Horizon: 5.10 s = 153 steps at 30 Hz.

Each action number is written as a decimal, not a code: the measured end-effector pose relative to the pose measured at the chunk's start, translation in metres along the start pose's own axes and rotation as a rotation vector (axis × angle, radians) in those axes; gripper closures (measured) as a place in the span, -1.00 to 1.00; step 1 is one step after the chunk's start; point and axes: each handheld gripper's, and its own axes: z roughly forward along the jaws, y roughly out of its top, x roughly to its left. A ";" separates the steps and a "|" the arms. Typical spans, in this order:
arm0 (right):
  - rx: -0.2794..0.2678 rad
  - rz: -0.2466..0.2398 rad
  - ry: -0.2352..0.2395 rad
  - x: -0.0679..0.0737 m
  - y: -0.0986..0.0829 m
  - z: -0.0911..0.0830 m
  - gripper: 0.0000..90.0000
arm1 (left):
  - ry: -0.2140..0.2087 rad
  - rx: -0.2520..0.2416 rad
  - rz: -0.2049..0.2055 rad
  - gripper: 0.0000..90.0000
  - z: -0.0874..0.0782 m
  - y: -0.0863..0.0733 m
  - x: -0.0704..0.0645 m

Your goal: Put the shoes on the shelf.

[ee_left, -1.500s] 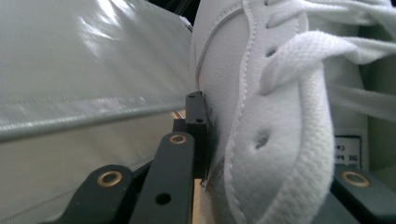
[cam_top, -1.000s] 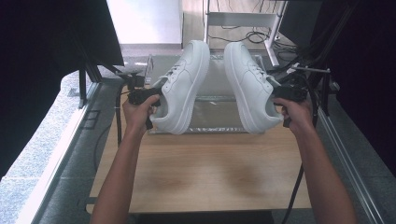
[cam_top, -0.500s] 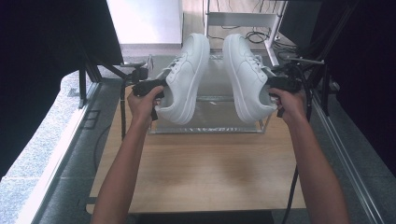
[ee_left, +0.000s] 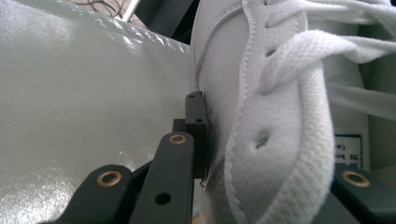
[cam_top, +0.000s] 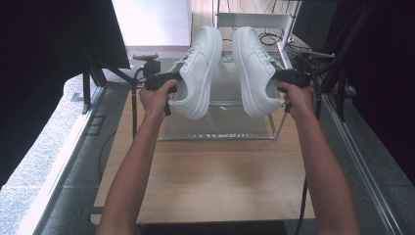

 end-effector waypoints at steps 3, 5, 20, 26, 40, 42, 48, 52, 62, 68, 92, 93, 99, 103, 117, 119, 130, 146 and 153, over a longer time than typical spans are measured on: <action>-0.003 0.001 -0.039 0.004 0.009 0.005 0.92 | 0.052 -0.012 -0.011 0.84 0.008 0.007 0.005; -0.006 0.002 -0.046 0.005 0.012 0.006 0.92 | 0.063 -0.015 -0.016 0.85 0.010 0.009 0.006; 0.016 0.065 -0.140 0.007 0.033 0.041 0.92 | 0.162 -0.042 -0.077 0.84 0.039 0.024 0.004; 0.019 0.072 -0.163 0.009 0.034 0.050 0.91 | 0.213 -0.034 -0.090 0.84 0.052 0.023 0.005; -0.004 0.129 -0.206 0.021 0.030 0.078 0.88 | 0.291 -0.020 -0.117 0.79 0.068 0.032 0.006; 0.003 0.132 -0.219 0.022 0.030 0.081 0.88 | 0.300 -0.012 -0.113 0.80 0.069 0.033 0.007; -0.005 0.174 -0.248 0.018 0.025 0.089 0.79 | 0.330 -0.012 -0.092 0.74 0.076 0.032 0.006; -0.016 0.186 -0.262 0.014 0.021 0.096 0.68 | 0.333 -0.010 -0.067 0.66 0.083 0.030 0.005; -0.014 0.003 -0.311 0.045 0.020 0.106 0.26 | 0.326 0.002 0.029 0.34 0.089 0.028 -0.013; -0.076 -0.019 -0.245 0.044 0.025 0.091 0.01 | 0.203 -0.021 -0.020 -0.10 0.082 0.034 -0.015; 0.066 -0.218 -0.247 0.002 0.001 0.064 0.83 | 0.371 0.140 0.212 0.82 0.058 0.013 0.006; 0.079 -0.236 -0.246 0.006 -0.001 0.072 0.84 | 0.358 0.151 0.215 0.82 0.063 0.010 0.005; 0.083 -0.262 -0.252 0.020 -0.005 0.083 0.99 | 0.369 0.157 0.240 0.91 0.068 0.010 -0.003; 0.078 -0.259 -0.271 0.021 -0.005 0.083 0.90 | 0.424 0.167 0.310 0.80 0.066 0.007 -0.010; -0.031 -0.352 -0.165 0.022 -0.016 0.031 0.47 | 0.277 0.018 0.387 0.20 0.009 0.002 -0.017; -0.029 -0.387 -0.145 0.024 -0.022 0.025 0.41 | 0.263 0.015 0.417 0.19 0.005 -0.004 -0.020; -0.033 -0.488 -0.087 0.026 -0.040 0.008 0.29 | 0.206 0.020 0.478 0.09 -0.010 -0.025 -0.030; -0.070 -0.537 0.008 0.007 -0.100 -0.033 0.23 | 0.109 0.103 0.528 -0.02 -0.059 -0.091 -0.018; -0.073 -0.541 0.056 -0.008 -0.141 -0.046 0.22 | 0.132 0.123 0.489 -0.07 -0.072 -0.129 0.000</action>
